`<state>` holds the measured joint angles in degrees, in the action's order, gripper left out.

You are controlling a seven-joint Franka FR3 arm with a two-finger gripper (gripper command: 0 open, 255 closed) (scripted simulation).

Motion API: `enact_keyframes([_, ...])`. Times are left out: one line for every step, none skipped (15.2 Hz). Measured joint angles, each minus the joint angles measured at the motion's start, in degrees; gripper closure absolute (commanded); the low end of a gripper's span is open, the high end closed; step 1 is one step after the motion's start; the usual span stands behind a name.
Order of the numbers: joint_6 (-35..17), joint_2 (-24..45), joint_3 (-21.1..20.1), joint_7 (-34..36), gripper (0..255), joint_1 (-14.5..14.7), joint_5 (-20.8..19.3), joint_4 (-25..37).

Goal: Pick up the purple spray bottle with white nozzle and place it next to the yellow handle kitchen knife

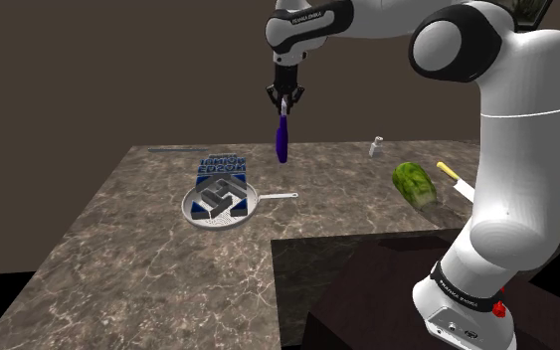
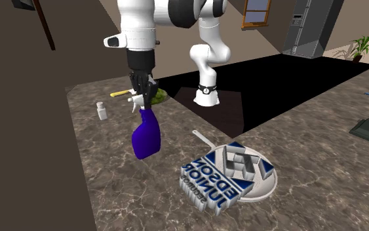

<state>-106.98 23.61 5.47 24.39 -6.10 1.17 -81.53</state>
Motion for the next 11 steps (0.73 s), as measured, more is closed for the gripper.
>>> enact_keyframes([0.92, -0.04, 0.01, 0.01, 255, -0.01, -0.01, 0.89])
enact_keyframes([1.64, 0.07, 0.01, -0.01, 255, -0.03, 0.00, 1.72])
enact_keyframes([2.42, 0.15, 0.03, -0.05, 255, -0.08, 0.01, 2.57])
enact_keyframes([3.22, 0.14, 0.02, 0.01, 255, -0.05, 0.00, 3.36])
enact_keyframes([3.90, 0.22, 0.03, -0.06, 255, -0.12, 0.02, 4.13])
enact_keyframes([4.65, 0.05, 0.05, -0.09, 255, -0.14, 0.00, 4.70])
enact_keyframes([5.36, -0.12, 0.06, -0.07, 255, -0.13, -0.01, 5.25])
enact_keyframes([6.22, 0.08, 0.05, -0.05, 255, -0.14, 0.00, 6.32])
enact_keyframes([7.12, 0.43, 0.03, 0.02, 255, -0.12, 0.02, 7.56])
enact_keyframes([7.98, 0.54, 0.03, 0.01, 255, -0.15, 0.03, 8.53])
enact_keyframes([8.95, 0.63, 0.03, 0.01, 255, -0.16, 0.04, 9.59])
